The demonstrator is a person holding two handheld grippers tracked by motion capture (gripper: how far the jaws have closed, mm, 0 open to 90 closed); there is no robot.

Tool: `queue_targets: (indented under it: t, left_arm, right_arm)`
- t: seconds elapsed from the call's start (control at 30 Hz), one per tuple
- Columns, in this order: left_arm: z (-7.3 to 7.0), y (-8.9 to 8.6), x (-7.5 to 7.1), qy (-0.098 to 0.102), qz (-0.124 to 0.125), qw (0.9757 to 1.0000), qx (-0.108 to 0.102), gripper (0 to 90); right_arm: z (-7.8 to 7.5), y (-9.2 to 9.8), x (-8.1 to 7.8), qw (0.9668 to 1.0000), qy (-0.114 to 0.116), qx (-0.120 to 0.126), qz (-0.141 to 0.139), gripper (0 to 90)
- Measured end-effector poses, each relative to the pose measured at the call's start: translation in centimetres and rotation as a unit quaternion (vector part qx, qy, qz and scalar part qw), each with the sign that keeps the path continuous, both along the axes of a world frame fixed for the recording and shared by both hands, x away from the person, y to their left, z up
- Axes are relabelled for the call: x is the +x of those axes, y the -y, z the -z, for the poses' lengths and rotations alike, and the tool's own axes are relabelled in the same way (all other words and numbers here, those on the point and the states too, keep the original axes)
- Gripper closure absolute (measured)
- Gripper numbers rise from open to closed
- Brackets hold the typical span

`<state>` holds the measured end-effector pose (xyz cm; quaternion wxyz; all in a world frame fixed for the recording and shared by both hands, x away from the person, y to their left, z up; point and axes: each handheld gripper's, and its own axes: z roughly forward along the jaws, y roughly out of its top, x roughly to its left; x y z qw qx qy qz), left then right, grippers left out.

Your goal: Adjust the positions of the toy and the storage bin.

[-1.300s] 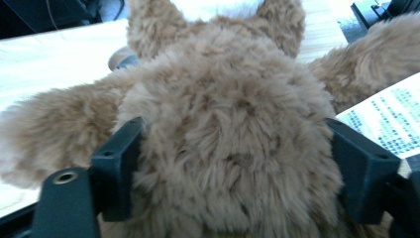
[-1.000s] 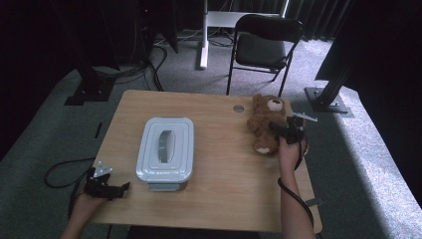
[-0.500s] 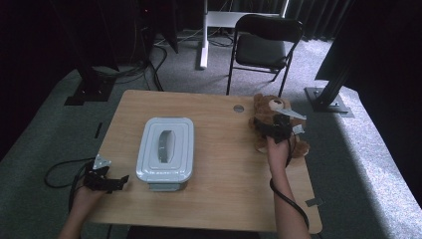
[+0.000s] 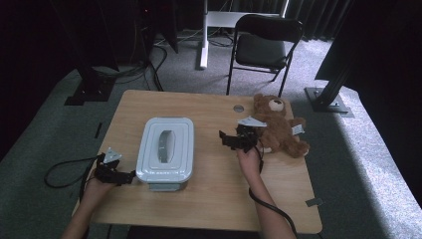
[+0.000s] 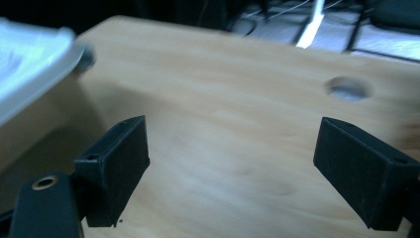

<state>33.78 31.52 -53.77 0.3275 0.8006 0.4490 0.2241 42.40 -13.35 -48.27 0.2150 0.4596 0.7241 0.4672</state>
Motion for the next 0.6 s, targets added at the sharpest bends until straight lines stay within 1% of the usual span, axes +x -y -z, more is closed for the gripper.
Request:
queue_targets:
  t: [0.03,0.1,0.17,0.23,0.27,0.3,0.33,0.37,0.43,0.47,0.5,0.57,0.6]
  left_arm:
    - [0.1,0.3,0.2,-0.005,0.01,0.9999,-0.003,0.5]
    - [0.2,0.6,0.5,-0.006,0.019,0.9998,0.002,0.5]
    - [0.1,0.8,0.8,-0.006,0.02,0.9998,0.0,0.5]
    - [0.1,1.0,1.0,-0.004,0.024,0.9997,-0.005,0.5]
    - [0.1,1.1,1.1,-0.004,0.027,0.9996,-0.004,0.5]
    - [0.1,1.2,1.1,0.001,0.027,0.9996,-0.004,0.5]
    - [0.1,1.2,1.1,0.001,0.027,0.9996,-0.004,0.5]
    - [0.0,1.3,1.1,0.001,0.028,0.9996,-0.004,0.5]
    - [0.0,1.4,1.1,0.002,0.028,0.9996,-0.005,0.5]
    - [0.0,1.5,1.1,0.002,0.031,0.9995,-0.006,0.5]
    - [0.0,1.6,1.2,0.0,0.031,0.9995,-0.003,0.5]
    - [-0.1,1.6,1.3,-0.001,0.033,0.9995,-0.005,0.5]
    - [-0.1,1.6,1.4,-0.002,0.034,0.9994,-0.01,0.5]
  right_arm:
    - [0.4,-0.5,0.1,1.0,-0.005,-0.002,-0.006,13.1]
    - [1.5,-1.8,0.4,0.9996,-0.016,-0.008,-0.022,13.0]
    - [2.4,-3.1,0.8,0.999,-0.027,-0.019,-0.031,13.0]
    - [3.2,-4.2,1.1,0.9983,-0.037,-0.022,-0.04,13.0]
    - [3.5,-4.8,1.3,0.9979,-0.04,-0.026,-0.044,13.0]
    - [3.7,-5.3,1.4,0.9975,-0.043,-0.028,-0.049,12.9]
    - [3.9,-5.7,1.6,0.9971,-0.044,-0.025,-0.056,12.9]
    - [3.9,-5.7,1.6,0.9971,-0.044,-0.025,-0.056,12.9]
    - [4.1,-6.6,1.8,0.9963,-0.045,-0.033,-0.065,12.8]
    - [4.0,-7.1,1.9,0.9959,-0.045,-0.022,-0.075,12.5]
    - [4.0,-7.3,2.0,0.9958,-0.044,-0.02,-0.077,12.5]
    - [4.0,-7.5,2.1,0.9958,-0.043,-0.019,-0.079,12.5]
    - [3.9,-7.7,2.2,0.9956,-0.042,-0.021,-0.081,12.5]
